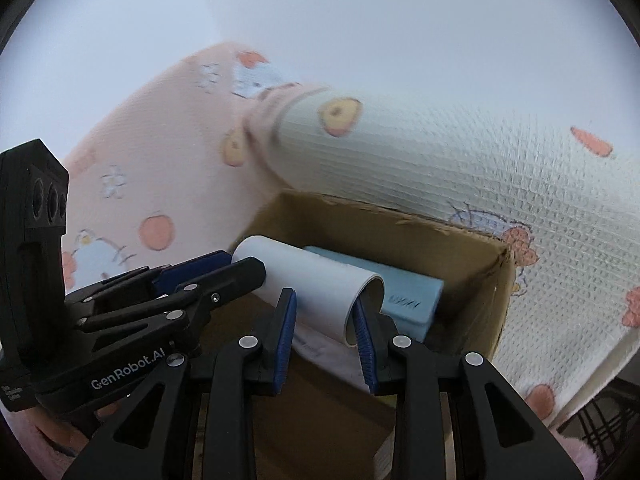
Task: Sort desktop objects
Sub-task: 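Carry the white paper roll with the right gripper over the cardboard box, then drop the paper roll into the cardboard box by opening the right gripper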
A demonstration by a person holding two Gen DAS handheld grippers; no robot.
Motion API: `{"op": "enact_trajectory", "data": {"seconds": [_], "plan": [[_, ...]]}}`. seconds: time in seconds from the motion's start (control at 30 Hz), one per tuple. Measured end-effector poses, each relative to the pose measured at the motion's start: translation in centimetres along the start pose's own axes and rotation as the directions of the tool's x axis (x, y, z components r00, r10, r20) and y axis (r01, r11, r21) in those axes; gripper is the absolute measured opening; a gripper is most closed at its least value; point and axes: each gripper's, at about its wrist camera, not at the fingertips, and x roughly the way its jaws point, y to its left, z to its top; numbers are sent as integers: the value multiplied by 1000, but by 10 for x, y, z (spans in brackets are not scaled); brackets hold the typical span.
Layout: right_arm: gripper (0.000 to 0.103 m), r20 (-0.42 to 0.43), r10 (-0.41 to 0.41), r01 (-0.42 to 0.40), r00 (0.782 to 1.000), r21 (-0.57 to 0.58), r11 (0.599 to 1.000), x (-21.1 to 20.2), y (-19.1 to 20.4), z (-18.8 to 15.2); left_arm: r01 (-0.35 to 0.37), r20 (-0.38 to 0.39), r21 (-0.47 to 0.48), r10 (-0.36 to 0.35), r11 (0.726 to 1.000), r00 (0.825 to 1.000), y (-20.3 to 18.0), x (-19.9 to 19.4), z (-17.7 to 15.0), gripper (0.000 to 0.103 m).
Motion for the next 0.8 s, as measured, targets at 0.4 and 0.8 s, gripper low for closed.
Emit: {"op": "enact_trajectory", "data": {"seconds": [0.4,0.8], "plan": [[29,-136,-77,81,988,25,996,54,-32,18,-6,-137,-81,-6,997,990,17,63,10,34],[39,-75,-54,56,996,30,998,0,-11,12,-57,13,-29,58,998,998,5,-4,-1,39]]}}
